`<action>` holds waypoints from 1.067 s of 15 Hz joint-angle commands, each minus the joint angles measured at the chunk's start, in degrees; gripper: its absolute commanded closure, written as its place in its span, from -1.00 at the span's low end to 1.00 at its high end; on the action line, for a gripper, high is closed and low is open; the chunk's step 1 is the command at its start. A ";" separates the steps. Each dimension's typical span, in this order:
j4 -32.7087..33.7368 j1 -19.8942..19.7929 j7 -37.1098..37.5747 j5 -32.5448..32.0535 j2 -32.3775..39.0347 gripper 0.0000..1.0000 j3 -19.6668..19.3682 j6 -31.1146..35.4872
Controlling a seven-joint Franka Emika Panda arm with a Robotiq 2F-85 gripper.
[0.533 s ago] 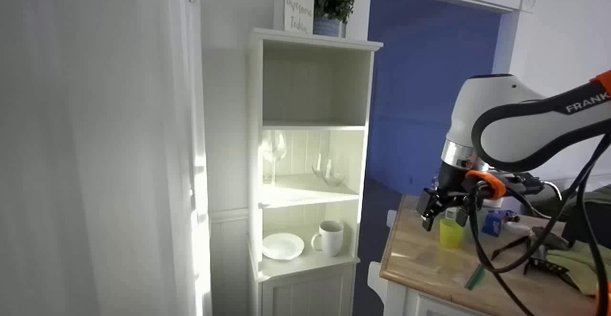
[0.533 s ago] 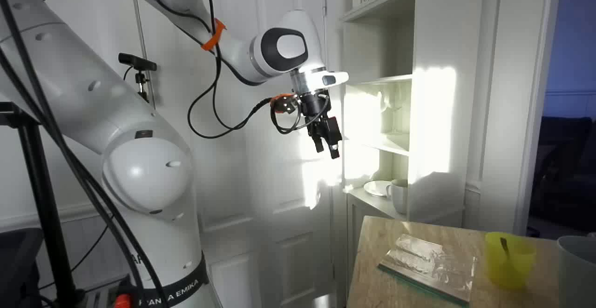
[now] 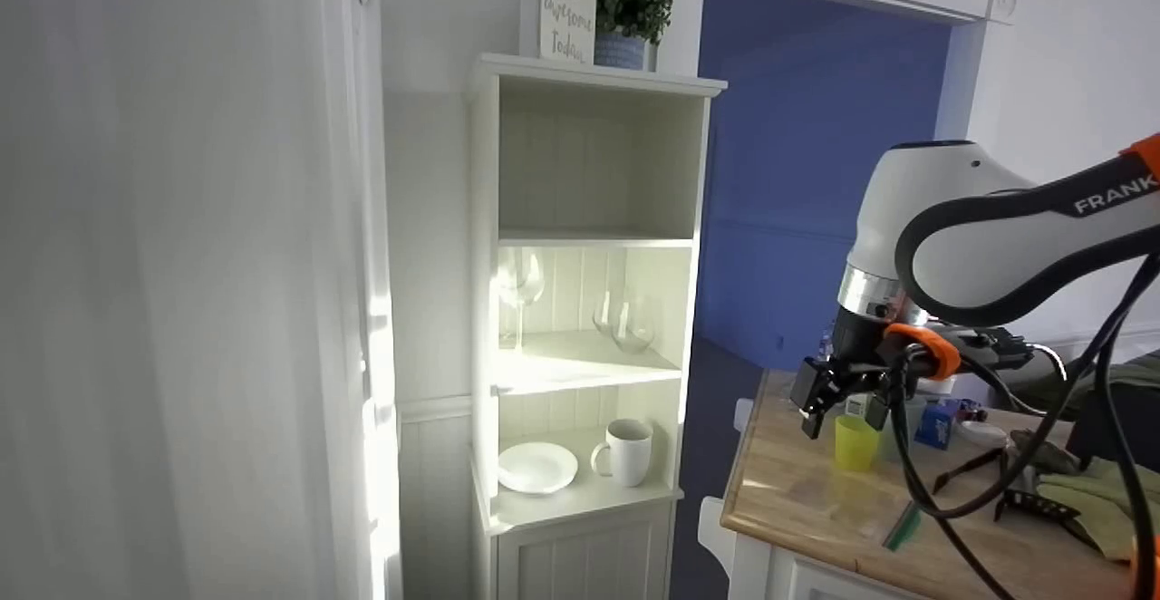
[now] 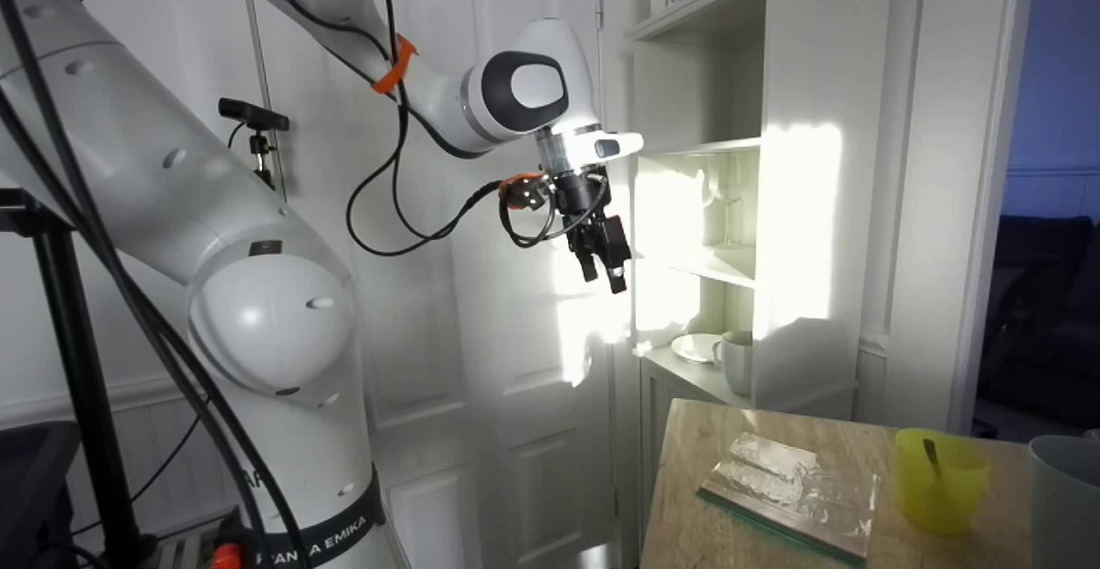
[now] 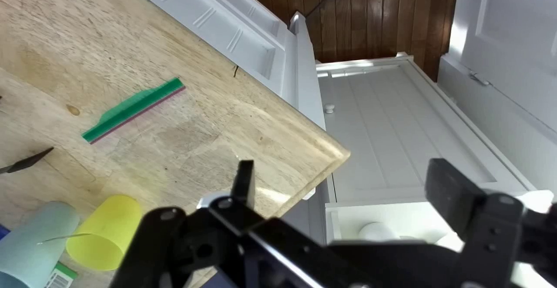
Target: Put the orange cup on the middle shelf
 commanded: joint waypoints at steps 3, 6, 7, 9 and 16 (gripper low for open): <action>0.11 0.50 0.27 -0.40 0.03 -1.00 -0.52 -0.20; 0.11 0.50 0.27 -0.40 0.03 -1.00 -0.52 -0.20; 0.65 -0.11 0.48 -0.44 0.42 -1.00 -0.94 -0.30; 1.16 -2.62 1.23 -1.18 0.83 -1.00 -2.54 -0.93; 1.00 -12.98 -7.53 -3.10 5.01 -1.00 -15.97 1.31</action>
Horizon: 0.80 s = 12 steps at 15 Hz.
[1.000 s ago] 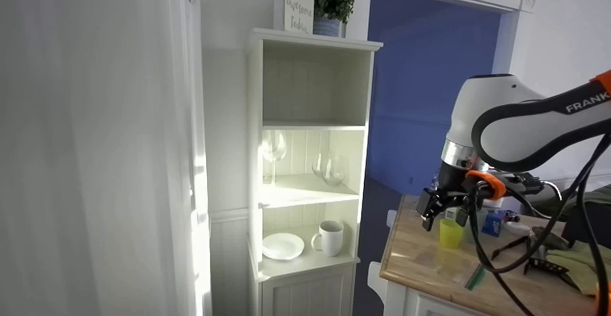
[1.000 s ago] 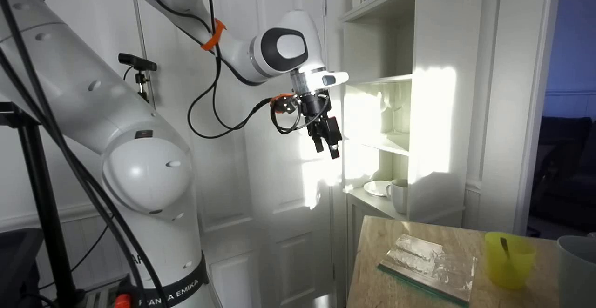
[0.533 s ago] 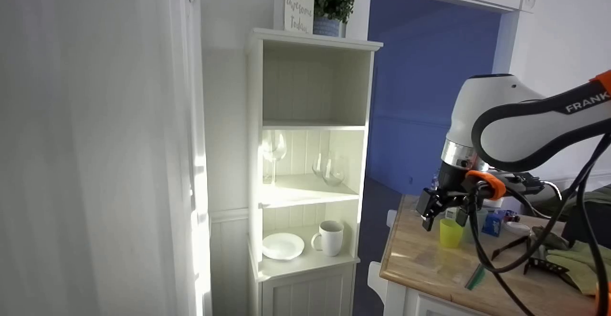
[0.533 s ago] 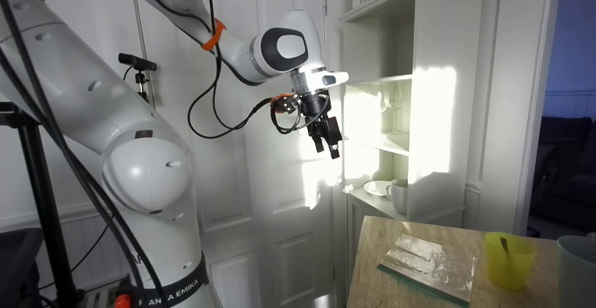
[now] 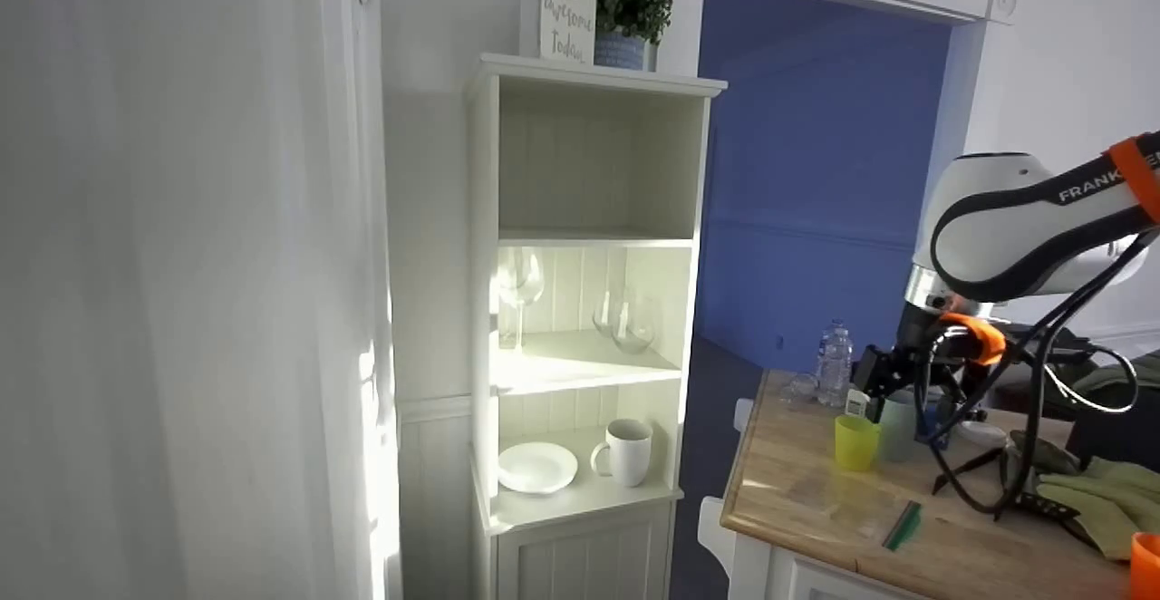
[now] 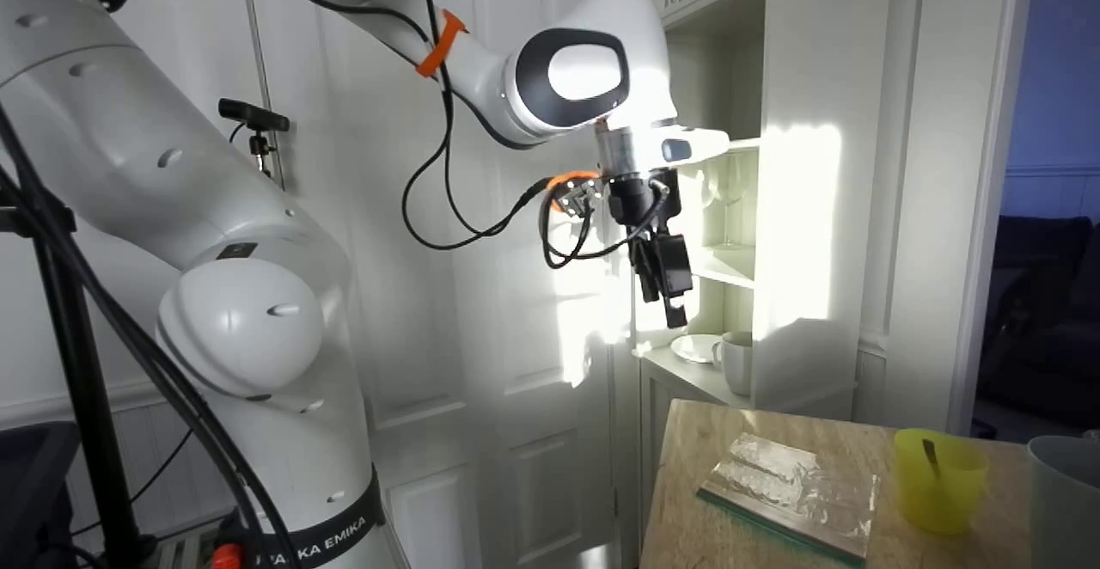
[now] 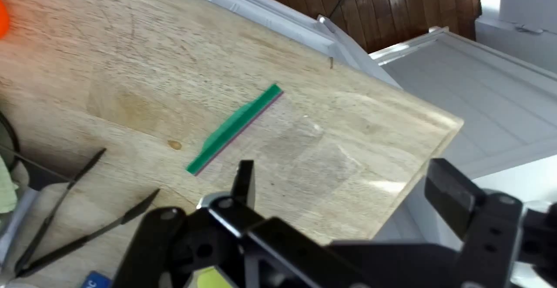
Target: Put the orange cup on the middle shelf
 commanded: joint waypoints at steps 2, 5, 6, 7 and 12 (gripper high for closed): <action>0.80 -5.49 -6.06 -1.33 5.94 -1.00 -8.69 3.30; 0.77 -8.13 -7.88 -1.38 10.63 -1.00 -12.11 4.49; 0.53 -9.01 -7.47 -1.85 12.02 -1.00 -12.58 5.68; 0.58 -10.17 -6.13 -3.01 13.94 -1.00 -12.59 7.57; 1.77 -13.81 -3.11 -8.84 22.02 -1.00 -13.66 15.31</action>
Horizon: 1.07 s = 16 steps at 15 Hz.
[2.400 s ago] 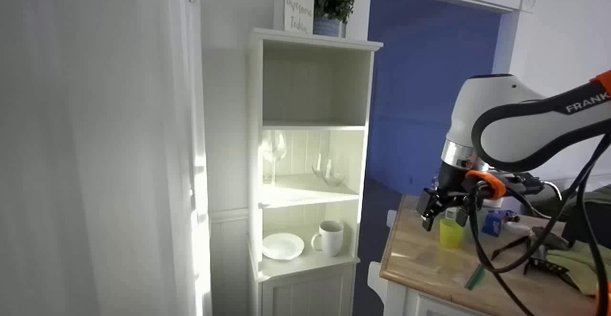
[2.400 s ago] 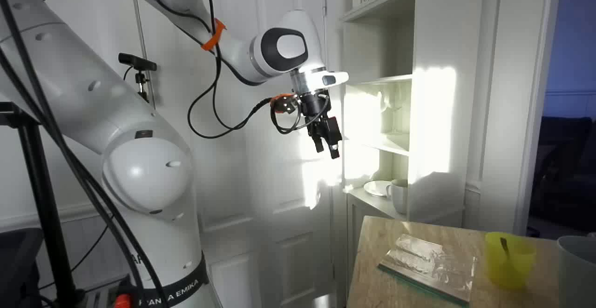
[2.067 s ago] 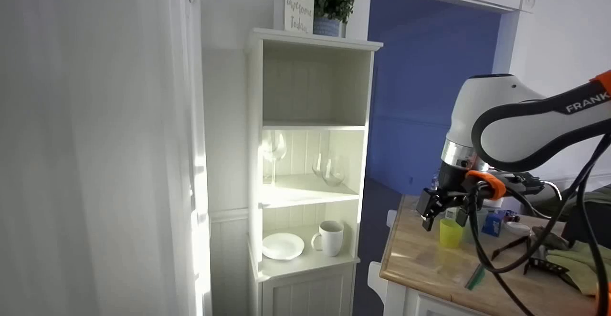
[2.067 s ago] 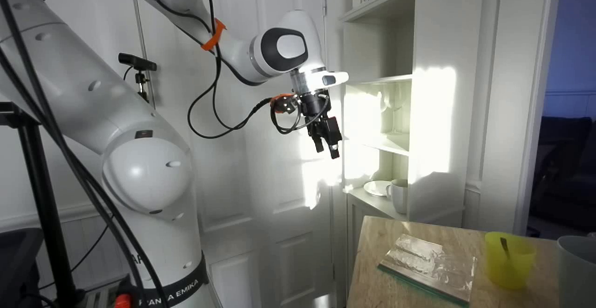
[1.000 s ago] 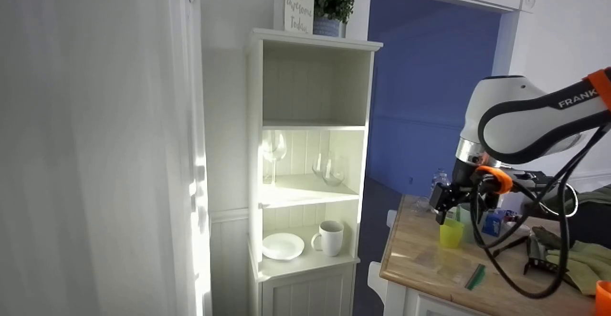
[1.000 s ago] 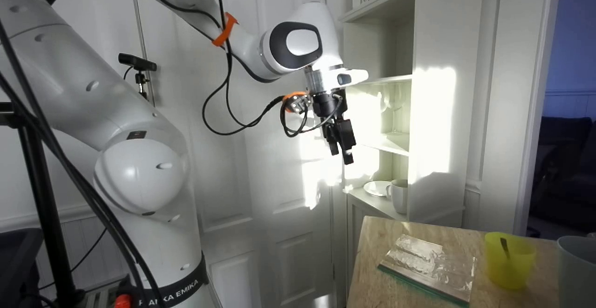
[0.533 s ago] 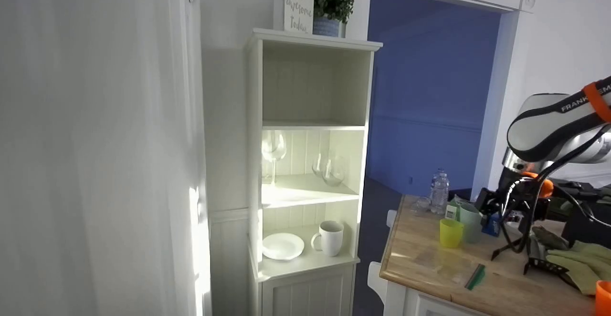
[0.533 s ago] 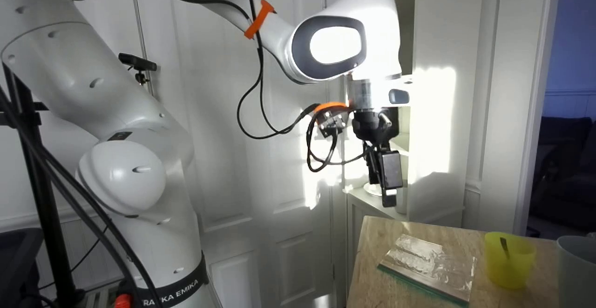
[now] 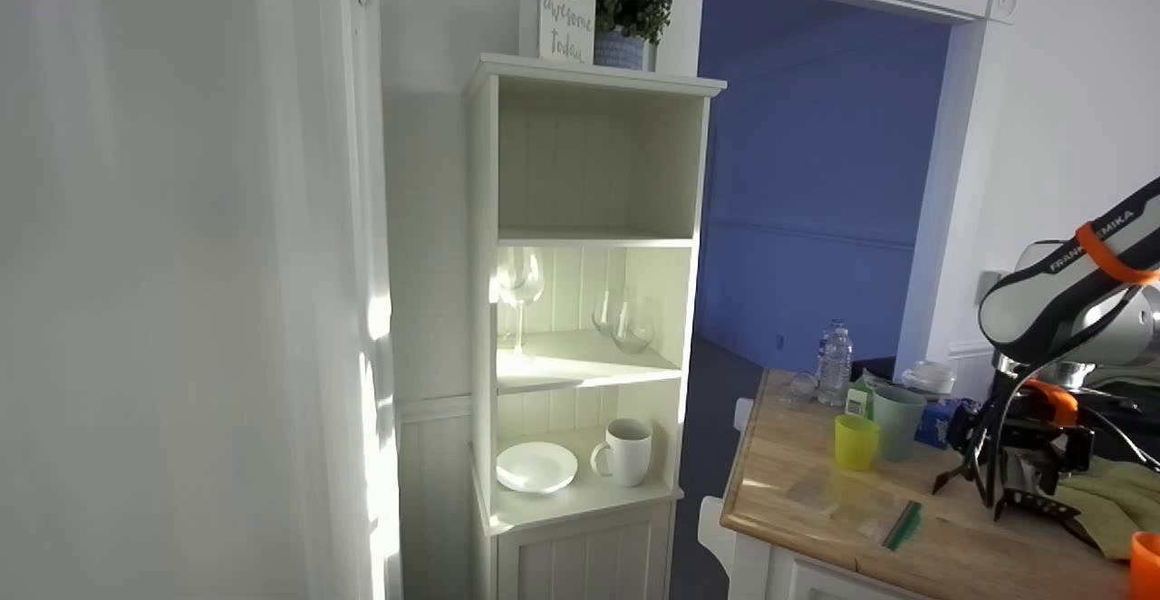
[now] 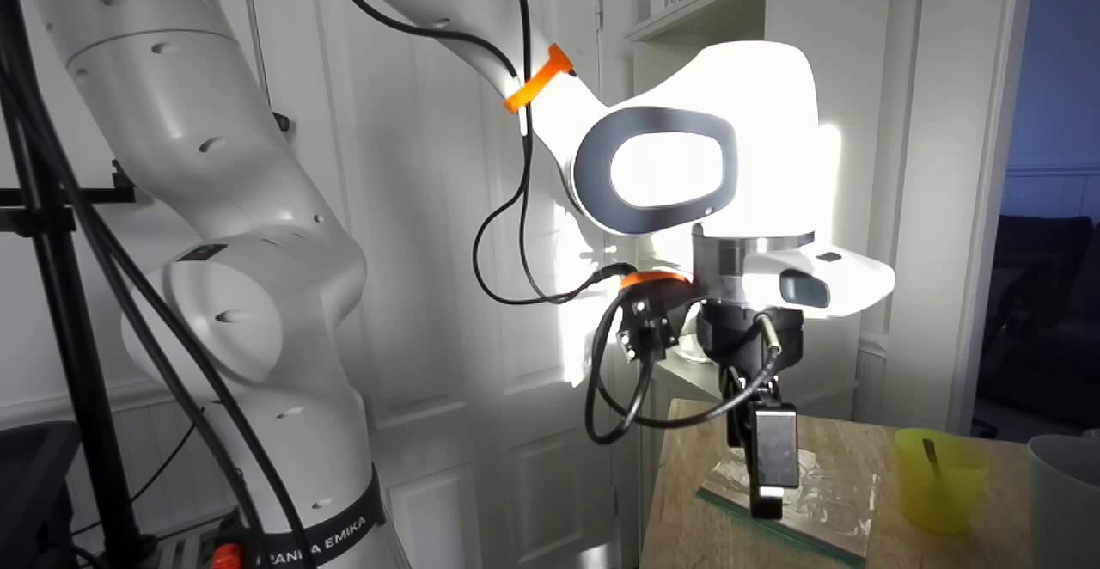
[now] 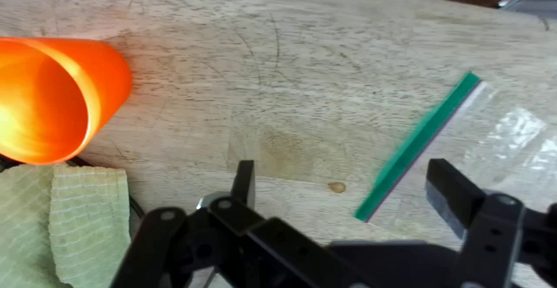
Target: Put the orange cup on the middle shelf
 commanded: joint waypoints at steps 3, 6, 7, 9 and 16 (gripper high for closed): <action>2.59 -2.80 4.45 -7.98 8.22 -1.00 -1.20 6.38; 3.75 -2.71 5.01 -8.81 10.67 -1.00 -2.99 5.55; 4.13 -2.70 5.37 -8.84 11.09 -1.00 -3.65 5.11; 4.41 -2.84 6.83 -9.82 11.53 -1.00 -4.73 4.74; 3.97 -3.42 10.46 -12.24 9.45 -1.00 -7.77 -0.64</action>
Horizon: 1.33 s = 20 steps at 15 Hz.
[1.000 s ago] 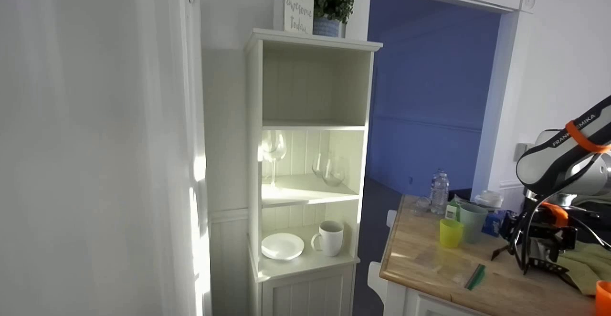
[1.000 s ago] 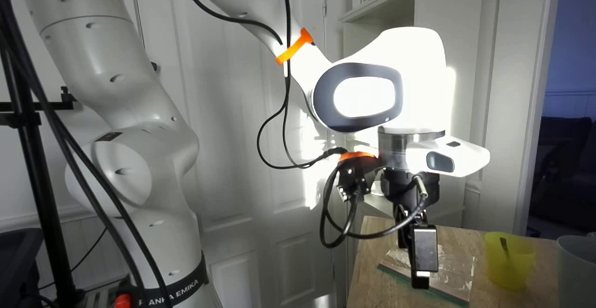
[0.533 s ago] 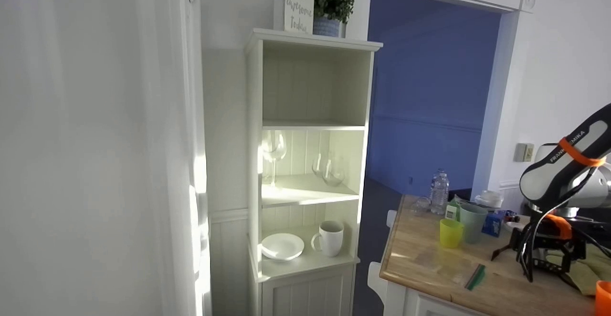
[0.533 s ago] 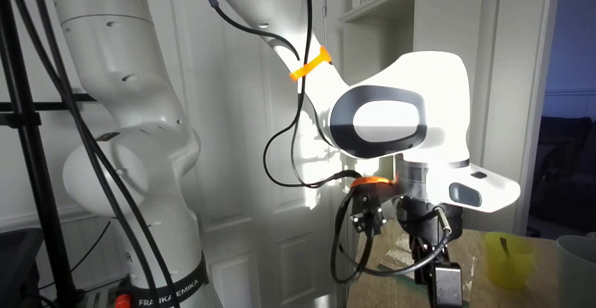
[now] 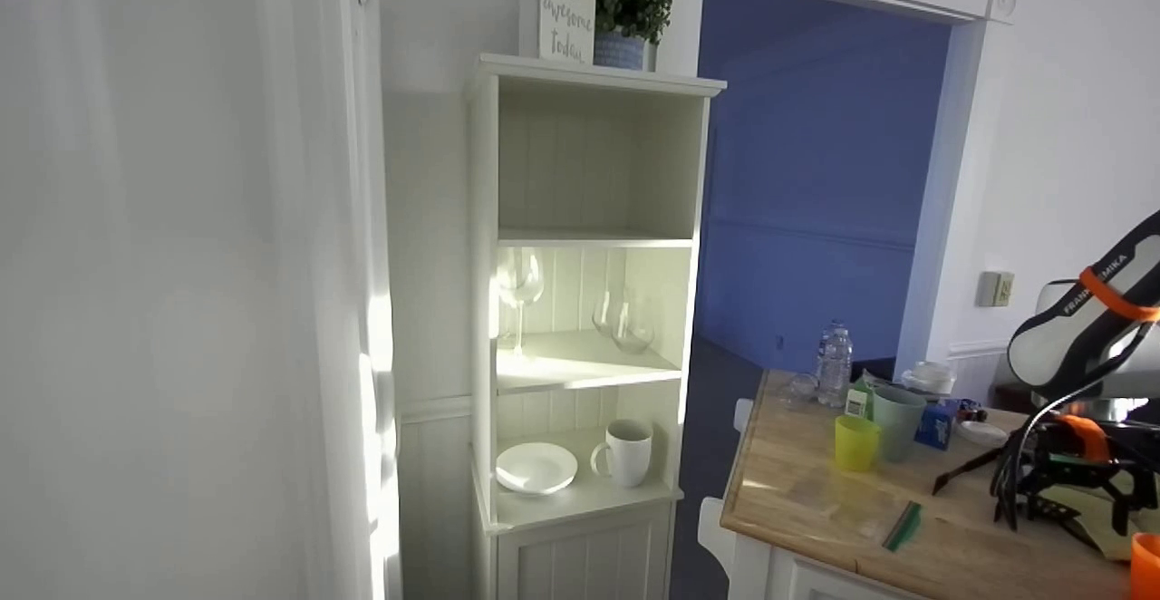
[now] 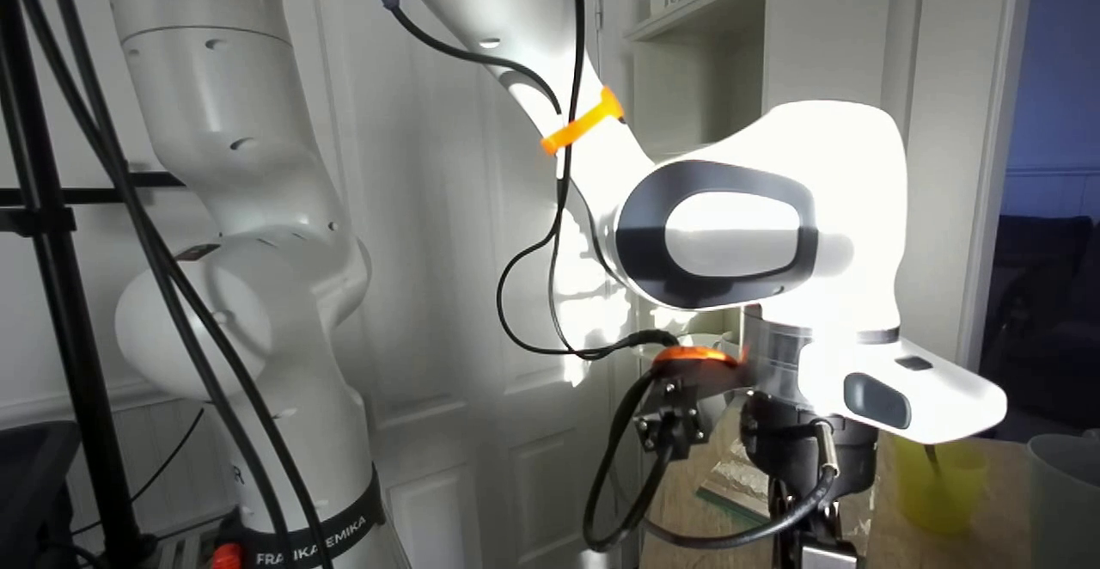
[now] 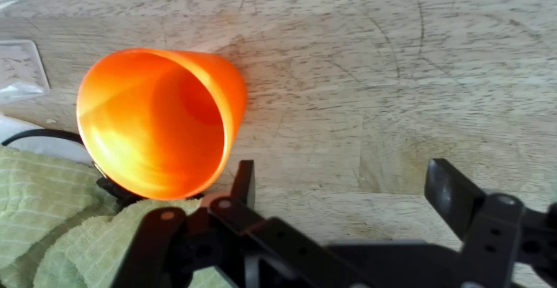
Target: Put the orange cup on the middle shelf
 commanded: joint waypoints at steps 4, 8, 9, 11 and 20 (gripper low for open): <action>0.02 -0.43 1.95 -0.79 -2.50 -1.00 -1.96 -3.25; -0.21 -0.38 1.98 -0.70 -3.74 -1.00 -1.96 -3.52; -0.20 -0.45 1.99 -0.78 -4.01 -1.00 -1.91 -3.62; -0.12 -0.76 2.14 -1.48 -4.45 -1.00 -1.77 -4.51; 0.71 -1.61 4.17 -1.44 -1.98 -1.00 -1.97 -6.01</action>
